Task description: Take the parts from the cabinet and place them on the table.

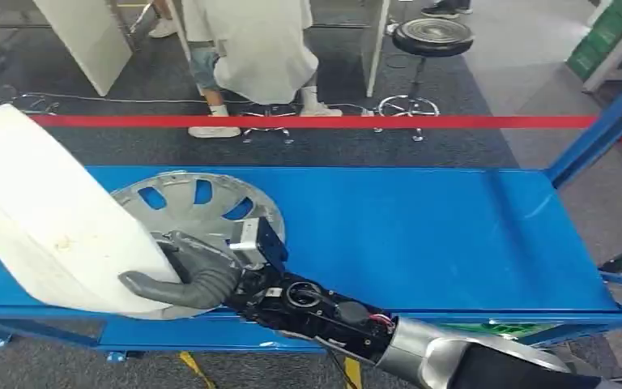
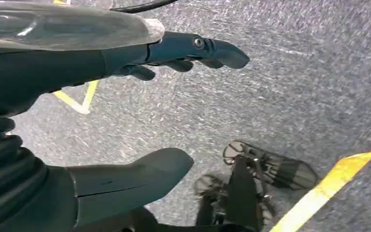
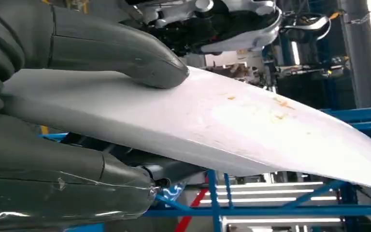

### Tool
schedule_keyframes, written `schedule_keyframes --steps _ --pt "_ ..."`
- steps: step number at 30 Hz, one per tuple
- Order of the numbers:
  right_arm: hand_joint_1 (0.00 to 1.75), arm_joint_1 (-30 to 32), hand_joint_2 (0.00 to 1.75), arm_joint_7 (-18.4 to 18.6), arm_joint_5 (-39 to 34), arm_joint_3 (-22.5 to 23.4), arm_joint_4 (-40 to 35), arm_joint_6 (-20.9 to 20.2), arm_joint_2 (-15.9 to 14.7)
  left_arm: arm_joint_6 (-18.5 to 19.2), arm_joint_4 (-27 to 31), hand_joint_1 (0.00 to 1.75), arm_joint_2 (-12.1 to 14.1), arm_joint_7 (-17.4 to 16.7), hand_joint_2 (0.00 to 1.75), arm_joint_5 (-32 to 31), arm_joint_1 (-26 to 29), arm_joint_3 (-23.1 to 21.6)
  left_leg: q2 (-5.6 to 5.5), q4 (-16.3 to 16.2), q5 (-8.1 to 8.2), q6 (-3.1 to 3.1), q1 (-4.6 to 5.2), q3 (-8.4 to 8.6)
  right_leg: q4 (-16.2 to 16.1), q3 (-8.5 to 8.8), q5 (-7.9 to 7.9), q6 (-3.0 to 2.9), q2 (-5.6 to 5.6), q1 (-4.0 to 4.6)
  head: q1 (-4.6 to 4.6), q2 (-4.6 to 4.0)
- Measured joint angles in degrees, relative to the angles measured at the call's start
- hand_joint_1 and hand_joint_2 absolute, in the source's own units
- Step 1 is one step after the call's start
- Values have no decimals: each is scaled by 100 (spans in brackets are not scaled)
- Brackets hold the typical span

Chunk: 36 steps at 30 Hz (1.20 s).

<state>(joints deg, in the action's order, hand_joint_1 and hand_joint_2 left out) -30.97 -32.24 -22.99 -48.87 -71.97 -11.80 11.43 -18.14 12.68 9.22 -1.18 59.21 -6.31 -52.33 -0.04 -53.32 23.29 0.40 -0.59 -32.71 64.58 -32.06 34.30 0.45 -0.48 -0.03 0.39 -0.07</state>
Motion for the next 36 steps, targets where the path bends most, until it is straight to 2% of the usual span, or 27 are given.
schedule_keyframes --steps 2,3,5,6,7,8,10,12,13,14,16,17,18,19,20,21,22,23,25,27,28,29,30,32,33,34,36 --pt "175 34 175 0 0 7 0 7 -55 2 0 0 0 0 175 -18 -16 -11 -162 -5 9 13 7 3 823 -434 244 21 27 -1 33 0" --pt "175 53 175 0 2 11 0 7 -74 35 0 0 -2 -4 175 -28 -14 -18 -247 -7 11 15 6 13 869 -498 168 19 28 -2 46 0" --pt "175 60 175 -11 7 35 -2 7 -85 77 0 0 -7 -20 175 -53 -4 -20 -420 -13 26 2 0 49 221 -266 -331 1 64 -13 90 0" --pt "175 59 175 -24 11 53 -11 7 -85 101 0 0 -15 -17 175 -63 -4 -22 -502 -18 38 -17 -3 74 -285 -61 -634 -10 176 -29 110 0" --pt "175 57 175 -37 15 70 -31 7 -96 118 0 0 -26 -7 175 -68 -3 -24 -573 -20 49 -36 -14 65 -736 84 -830 -18 530 -64 131 0" --pt "175 59 175 -50 20 81 -39 7 -107 123 0 0 -35 2 175 -70 -33 -28 -650 -67 44 -63 20 27 -861 145 -788 -26 727 -102 94 0" --pt "175 64 175 -61 20 116 -52 15 -112 149 -2 0 -42 7 175 -87 -27 -44 -802 -44 4 -152 -52 -50 -888 202 -758 -62 604 -33 92 0" --pt "175 55 175 -70 22 138 -83 17 -109 171 -22 0 -39 7 175 -103 -4 -74 -946 -36 -21 -230 -63 -69 -974 238 -808 -147 441 -71 116 0" --pt "175 51 175 -74 22 142 -98 17 -109 173 -22 0 -57 7 175 -105 -1 -90 -585 -162 64 -232 -41 -119 -1019 282 -829 -179 346 -67 88 0" --pt "175 40 175 -88 22 151 -116 17 -109 175 -22 0 -63 7 175 -109 -28 -96 -278 -488 255 -256 -27 -298 -1042 288 -841 -227 249 -62 -13 0" --pt "175 55 175 -79 22 179 -127 17 -112 184 -22 0 -61 7 175 -124 -76 -101 -86 -1454 667 -299 -44 -819 -1041 268 -834 -238 49 -29 -50 0" --pt "175 73 175 -78 22 190 -127 17 -112 186 -22 0 -68 9 175 -129 -76 -105 -61 -1823 767 -314 -47 -1016 -1041 264 -825 -245 -54 -26 -54 0" --pt "175 83 175 -76 22 197 -127 17 -112 188 -22 0 -74 15 175 -131 -73 -112 -47 -1924 736 -320 -48 -1082 -1041 264 -818 -252 -144 -25 -65 0" --pt "175 92 175 -76 22 199 -131 22 -112 190 -22 0 -77 33 175 -136 -62 -112 -35 -1728 578 -322 -50 -986 -1041 267 -813 -248 -227 -25 -85 0" --pt "175 95 175 -70 20 208 -142 22 -112 197 -22 0 -74 44 175 -135 -58 -112 -8 -1308 358 -317 -50 -766 -1040 269 -802 -240 -301 -25 -96 0" --pt "175 94 175 -66 17 214 -162 22 -112 199 -22 0 -72 48 175 -133 -59 -111 98 -724 122 -303 -46 -443 -1040 282 -791 -224 -370 -25 -100 0" --pt "175 93 175 -53 9 229 -201 18 -112 203 -22 0 -72 55 175 -122 -66 -111 382 -210 -26 -282 -29 -128 -1038 304 -775 -200 -429 -15 -107 0" --pt "175 94 175 -48 2 238 -230 15 -112 203 -24 0 -77 59 175 -116 -85 -114 590 14 -4 -247 23 -25 -1013 296 -729 -156 -473 55 -135 0" --pt "175 94 175 -35 0 258 -243 11 -112 203 -24 0 -81 63 175 -96 -74 -114 417 -23 -2 -173 31 -54 -1025 351 -700 -105 -590 40 -54 0" --pt "175 93 175 -29 0 267 -293 15 -112 205 -26 0 -83 63 175 -83 -45 -120 265 3 -10 -106 16 -26 -1033 418 -649 -24 -703 38 -63 0" --pt "175 93 175 -28 -9 282 -319 24 -112 206 -28 0 -87 63 175 -83 -25 -125 210 23 -19 -84 -14 16 -926 385 -561 19 -489 -1 -43 0" --pt "175 90 175 -37 -15 291 -343 26 -112 206 -33 0 -87 63 175 -83 -22 -136 150 23 -16 -39 -22 26 -616 257 -366 35 -193 -6 -24 0" --pt "175 108 175 -39 -26 310 -369 48 -133 206 -33 0 -87 68 175 -94 -34 -144 99 23 -17 -10 -18 25 -144 37 -133 46 -61 -20 9 0" --pt "175 170 175 -42 -52 354 -385 109 -190 206 -33 0 -81 87 175 -133 -40 -153 -90 19 -13 1 -3 23 832 -449 218 67 26 -18 62 0" --pt "175 210 175 -42 -61 378 -404 133 -214 206 -33 0 -81 87 175 -146 -38 -157 -184 18 -12 3 4 29 981 -555 193 61 30 -18 77 0" --pt "175 232 175 -42 -63 400 -433 151 -230 206 -33 0 -83 87 175 -160 -30 -160 -278 15 -11 2 7 38 817 -512 17 48 37 -17 86 0" --pt "175 231 175 -44 -68 424 -496 162 -245 206 -33 0 -83 87 175 -168 -31 -168 -456 10 -7 -4 9 63 -164 -110 -582 -4 125 -18 125 0"
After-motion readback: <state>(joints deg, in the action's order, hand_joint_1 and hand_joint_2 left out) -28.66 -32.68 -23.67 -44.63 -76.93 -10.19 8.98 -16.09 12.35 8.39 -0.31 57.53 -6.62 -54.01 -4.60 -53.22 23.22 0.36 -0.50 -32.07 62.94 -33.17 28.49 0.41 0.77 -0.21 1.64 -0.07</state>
